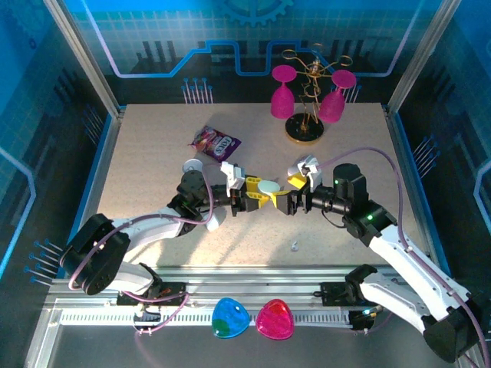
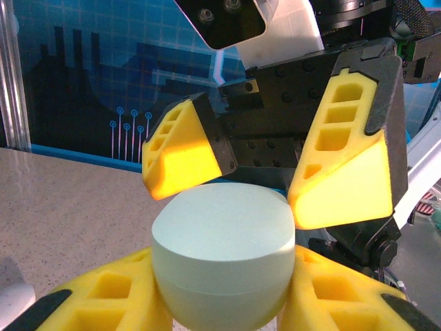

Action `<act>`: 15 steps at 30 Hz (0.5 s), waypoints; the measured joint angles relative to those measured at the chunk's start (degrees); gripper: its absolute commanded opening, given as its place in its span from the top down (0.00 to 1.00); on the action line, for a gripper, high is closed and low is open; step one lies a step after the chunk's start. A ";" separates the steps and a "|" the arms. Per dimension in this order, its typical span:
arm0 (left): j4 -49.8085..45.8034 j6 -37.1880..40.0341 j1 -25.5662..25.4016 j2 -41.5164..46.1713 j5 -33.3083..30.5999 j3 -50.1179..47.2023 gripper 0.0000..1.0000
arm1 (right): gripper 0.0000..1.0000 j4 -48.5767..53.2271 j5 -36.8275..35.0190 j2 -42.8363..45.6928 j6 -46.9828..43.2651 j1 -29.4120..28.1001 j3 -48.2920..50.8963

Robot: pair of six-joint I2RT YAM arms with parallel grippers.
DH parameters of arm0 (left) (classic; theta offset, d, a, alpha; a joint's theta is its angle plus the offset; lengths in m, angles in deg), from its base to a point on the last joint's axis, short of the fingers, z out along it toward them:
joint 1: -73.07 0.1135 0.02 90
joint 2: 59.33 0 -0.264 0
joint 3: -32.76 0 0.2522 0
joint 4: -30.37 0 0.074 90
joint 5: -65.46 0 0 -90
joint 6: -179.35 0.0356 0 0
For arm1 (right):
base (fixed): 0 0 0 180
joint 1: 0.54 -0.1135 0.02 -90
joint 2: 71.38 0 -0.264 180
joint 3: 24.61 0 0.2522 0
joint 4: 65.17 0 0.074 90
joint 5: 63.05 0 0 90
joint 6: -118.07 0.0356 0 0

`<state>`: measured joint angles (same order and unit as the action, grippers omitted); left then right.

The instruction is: Insert wireless bluetooth earbuds into charging case

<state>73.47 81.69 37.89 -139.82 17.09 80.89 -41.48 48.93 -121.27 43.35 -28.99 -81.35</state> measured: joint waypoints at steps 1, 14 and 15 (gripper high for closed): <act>0.00 0.00 0.11 0.00 0.15 0.00 0.76 | 0.12 0.20 -0.35 0.00 -0.04 -0.07 -0.22; -0.09 0.33 0.48 0.00 1.20 -0.02 0.76 | 0.13 -0.55 -3.80 -0.59 0.00 -0.09 -2.91; -0.09 0.48 0.48 0.00 1.36 -0.04 0.75 | 0.13 -0.59 -3.91 -0.72 0.11 -0.09 -3.06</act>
<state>73.38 82.17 38.37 -139.82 18.44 80.85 -42.07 45.01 -121.99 43.46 -29.07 -84.41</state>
